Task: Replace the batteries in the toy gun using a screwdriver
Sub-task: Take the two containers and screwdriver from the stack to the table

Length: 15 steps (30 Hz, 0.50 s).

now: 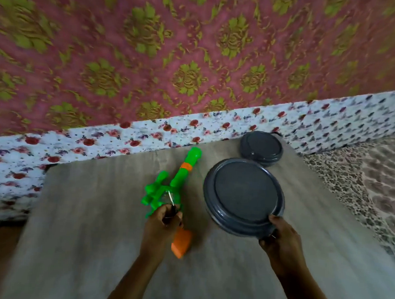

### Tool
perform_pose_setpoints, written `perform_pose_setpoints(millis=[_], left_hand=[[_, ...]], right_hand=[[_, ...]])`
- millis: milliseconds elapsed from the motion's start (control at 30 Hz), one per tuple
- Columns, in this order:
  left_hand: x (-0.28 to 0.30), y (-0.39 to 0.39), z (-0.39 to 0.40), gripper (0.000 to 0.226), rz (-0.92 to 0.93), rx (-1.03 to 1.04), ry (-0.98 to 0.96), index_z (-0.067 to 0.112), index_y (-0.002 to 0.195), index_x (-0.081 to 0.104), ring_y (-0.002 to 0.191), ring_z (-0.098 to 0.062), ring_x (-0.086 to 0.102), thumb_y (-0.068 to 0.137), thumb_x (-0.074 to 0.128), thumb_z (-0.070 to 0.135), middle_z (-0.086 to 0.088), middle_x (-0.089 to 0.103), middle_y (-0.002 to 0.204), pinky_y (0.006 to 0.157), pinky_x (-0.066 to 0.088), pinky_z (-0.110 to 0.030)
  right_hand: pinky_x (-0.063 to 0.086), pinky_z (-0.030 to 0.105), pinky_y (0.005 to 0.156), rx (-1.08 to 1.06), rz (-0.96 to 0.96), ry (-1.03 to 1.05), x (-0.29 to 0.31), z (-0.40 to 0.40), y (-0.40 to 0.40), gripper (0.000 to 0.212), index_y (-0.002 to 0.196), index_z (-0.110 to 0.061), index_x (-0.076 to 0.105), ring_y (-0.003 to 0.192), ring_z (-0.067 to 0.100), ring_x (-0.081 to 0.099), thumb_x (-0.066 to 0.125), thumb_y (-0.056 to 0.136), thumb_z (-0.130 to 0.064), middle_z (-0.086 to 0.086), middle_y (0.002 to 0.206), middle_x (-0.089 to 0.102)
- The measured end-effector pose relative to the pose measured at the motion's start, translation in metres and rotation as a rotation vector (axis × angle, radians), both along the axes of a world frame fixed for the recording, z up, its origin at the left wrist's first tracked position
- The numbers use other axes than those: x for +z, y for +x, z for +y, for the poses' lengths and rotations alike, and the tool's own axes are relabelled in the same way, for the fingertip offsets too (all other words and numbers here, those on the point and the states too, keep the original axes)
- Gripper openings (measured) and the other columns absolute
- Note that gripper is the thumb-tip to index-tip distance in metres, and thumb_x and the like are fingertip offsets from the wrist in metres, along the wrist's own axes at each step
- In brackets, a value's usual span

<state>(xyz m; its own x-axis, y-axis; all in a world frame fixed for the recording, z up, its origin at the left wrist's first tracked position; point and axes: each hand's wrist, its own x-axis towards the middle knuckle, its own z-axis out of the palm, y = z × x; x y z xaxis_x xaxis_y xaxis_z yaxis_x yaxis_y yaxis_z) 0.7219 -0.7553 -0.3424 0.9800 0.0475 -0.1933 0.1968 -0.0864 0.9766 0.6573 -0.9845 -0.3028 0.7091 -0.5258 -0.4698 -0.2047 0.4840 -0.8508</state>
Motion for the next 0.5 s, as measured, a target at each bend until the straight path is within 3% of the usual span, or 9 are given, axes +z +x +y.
perform_pose_setpoints(millis=[133, 300, 500], left_hand=[[-0.007, -0.002, -0.066, 0.019, 0.079, 0.054, -0.074, 0.008, 0.085, 0.060, 0.045, 0.003, 0.054, 0.088, 0.055, -0.009, 0.004, 0.060, 0.057, 0.051, 0.047, -0.010], [-0.006, -0.006, -0.094, 0.019, 0.083, 0.015, 0.004, 0.012, 0.076, 0.060, 0.054, -0.004, 0.056, 0.085, 0.062, -0.005, 0.008, 0.062, 0.052, 0.057, 0.050, -0.018], [0.001, -0.011, -0.098, 0.026, 0.050, 0.081, 0.034, 0.017, 0.085, 0.062, 0.067, -0.014, 0.058, 0.089, 0.055, -0.007, -0.002, 0.062, 0.074, 0.057, 0.054, -0.013]], right_hand=[[0.040, 0.035, 0.056, 0.018, 0.080, -0.015, -0.007, -0.072, 0.014, 0.010, 0.081, -0.006, 0.046, 0.063, 0.025, 0.050, 0.053, 0.088, -0.008, 0.013, 0.075, 0.050], [0.043, 0.036, 0.058, 0.009, 0.171, 0.018, -0.022, -0.122, 0.023, 0.009, 0.088, -0.004, 0.047, 0.068, 0.027, 0.052, 0.054, 0.089, -0.010, 0.014, 0.083, 0.053], [0.044, 0.034, 0.054, 0.018, 0.237, 0.065, -0.042, -0.145, 0.023, 0.010, 0.089, -0.002, 0.048, 0.067, 0.027, 0.051, 0.056, 0.088, -0.008, 0.016, 0.086, 0.049]])
